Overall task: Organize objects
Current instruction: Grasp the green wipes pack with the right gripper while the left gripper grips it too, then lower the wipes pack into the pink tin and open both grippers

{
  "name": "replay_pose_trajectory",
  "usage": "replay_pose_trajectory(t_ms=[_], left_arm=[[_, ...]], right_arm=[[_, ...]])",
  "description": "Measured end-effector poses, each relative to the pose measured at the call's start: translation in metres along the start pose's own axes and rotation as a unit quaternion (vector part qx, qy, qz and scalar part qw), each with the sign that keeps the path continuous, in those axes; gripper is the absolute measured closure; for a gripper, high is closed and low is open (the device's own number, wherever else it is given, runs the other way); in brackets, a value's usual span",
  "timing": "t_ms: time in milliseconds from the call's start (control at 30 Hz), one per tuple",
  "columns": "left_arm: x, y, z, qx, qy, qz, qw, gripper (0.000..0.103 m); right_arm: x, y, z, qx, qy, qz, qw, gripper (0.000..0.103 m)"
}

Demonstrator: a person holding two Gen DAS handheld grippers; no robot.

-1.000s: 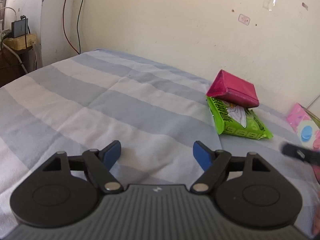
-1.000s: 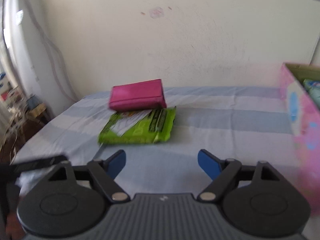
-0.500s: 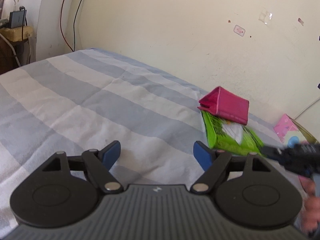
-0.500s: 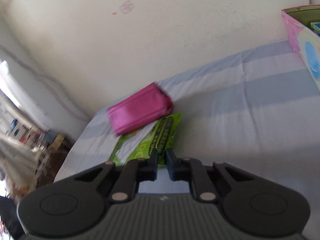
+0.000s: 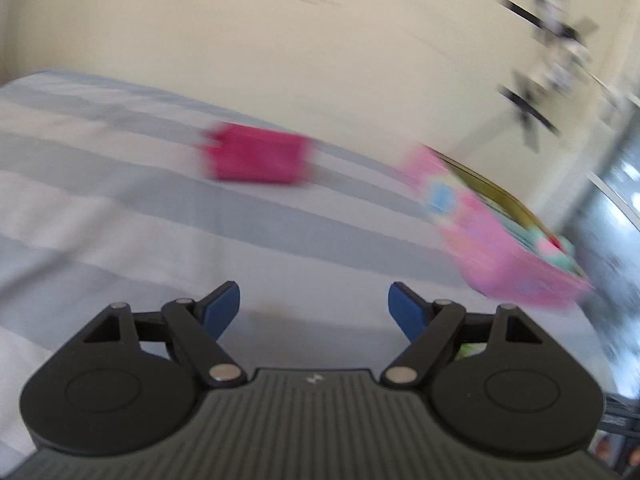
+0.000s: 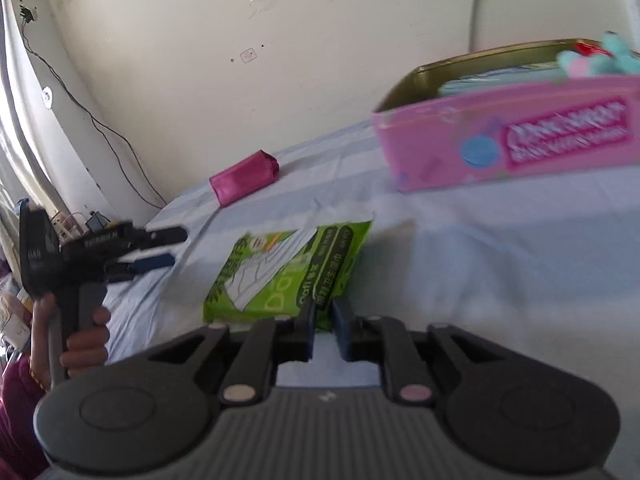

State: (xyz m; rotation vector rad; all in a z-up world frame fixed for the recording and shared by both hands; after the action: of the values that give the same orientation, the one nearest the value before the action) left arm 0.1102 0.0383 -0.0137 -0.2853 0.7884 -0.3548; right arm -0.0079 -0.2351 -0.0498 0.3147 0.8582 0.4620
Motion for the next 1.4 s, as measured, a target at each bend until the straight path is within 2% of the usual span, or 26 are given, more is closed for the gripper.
replay_pose_trajectory(t_ms=[67,133,233,267,367,467,533,567,633,667,800,933,1100,1233,1400], left_arm=[[0.002,-0.034,-0.011,0.031,0.017,-0.034,0.9988,0.020],[0.008,-0.057,-0.019,0.056,0.038,-0.045,0.9967,0.020],[0.018,-0.074,-0.026,0.077,0.054,-0.037,0.9948,0.021],[0.021,-0.075,-0.026,0.079,0.058,-0.027,0.9948,0.021],[0.032,-0.074,-0.028,0.075,0.076,-0.021,0.9941,0.022],[0.045,-0.077,-0.035,0.073,0.103,-0.018,0.9919,0.031],[0.047,-0.085,-0.036,0.093,0.094,-0.015,0.9911,0.034],[0.048,-0.090,-0.037,0.098,0.096,-0.027,0.9902,0.040],[0.051,-0.098,-0.038,0.093,0.102,-0.042,0.9896,0.043],[0.050,-0.102,-0.035,0.096,0.095,-0.033,0.9903,0.045],[0.040,-0.122,-0.010,0.113,0.062,-0.040,0.9909,0.045],[0.036,-0.153,0.029,0.128,0.024,-0.063,0.9894,0.044],[0.059,-0.199,0.072,0.162,-0.022,-0.086,0.9829,0.043],[0.102,-0.221,0.086,0.156,-0.012,-0.085,0.9840,0.043],[0.146,-0.231,0.089,0.133,0.018,-0.085,0.9873,0.041]], right_arm=[[-0.009,-0.002,-0.008,-0.007,-0.006,-0.005,1.000,0.068],[-0.013,-0.003,-0.009,-0.016,-0.021,-0.019,0.999,0.056],[-0.011,-0.004,-0.004,-0.025,-0.029,-0.021,0.999,0.050],[-0.010,-0.003,-0.002,-0.034,-0.030,-0.024,0.999,0.044],[-0.003,0.003,0.000,-0.076,-0.025,-0.039,0.996,0.040],[0.008,0.015,-0.001,-0.129,-0.006,-0.054,0.990,0.035],[0.019,0.021,0.001,-0.160,0.008,-0.074,0.984,0.034],[0.024,0.024,0.001,-0.173,0.013,-0.075,0.982,0.036],[0.027,0.030,0.002,-0.191,0.013,-0.067,0.979,0.045],[0.026,0.033,0.004,-0.198,0.005,-0.071,0.978,0.048],[0.009,0.040,0.019,-0.211,-0.053,-0.079,0.973,0.049],[-0.023,0.031,0.052,-0.204,-0.124,-0.089,0.967,0.049],[-0.047,0.002,0.095,-0.202,-0.176,-0.128,0.955,0.049],[-0.045,-0.037,0.122,-0.176,-0.167,-0.138,0.960,0.049],[-0.027,-0.082,0.147,-0.147,-0.162,-0.179,0.959,0.048]])
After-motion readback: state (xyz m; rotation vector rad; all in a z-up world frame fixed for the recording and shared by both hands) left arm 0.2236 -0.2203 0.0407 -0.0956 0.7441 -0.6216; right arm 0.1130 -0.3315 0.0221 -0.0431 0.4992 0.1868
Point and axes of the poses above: each gripper's, at about its wrist camera, not at the fingertips, and x roughly the way its jaws point, y to its left, z to its top, the point moved 8 cm from there along x, roughly the way its jaws point, and after that the axes turned 9 degrees about y, right-handed, at the moved point
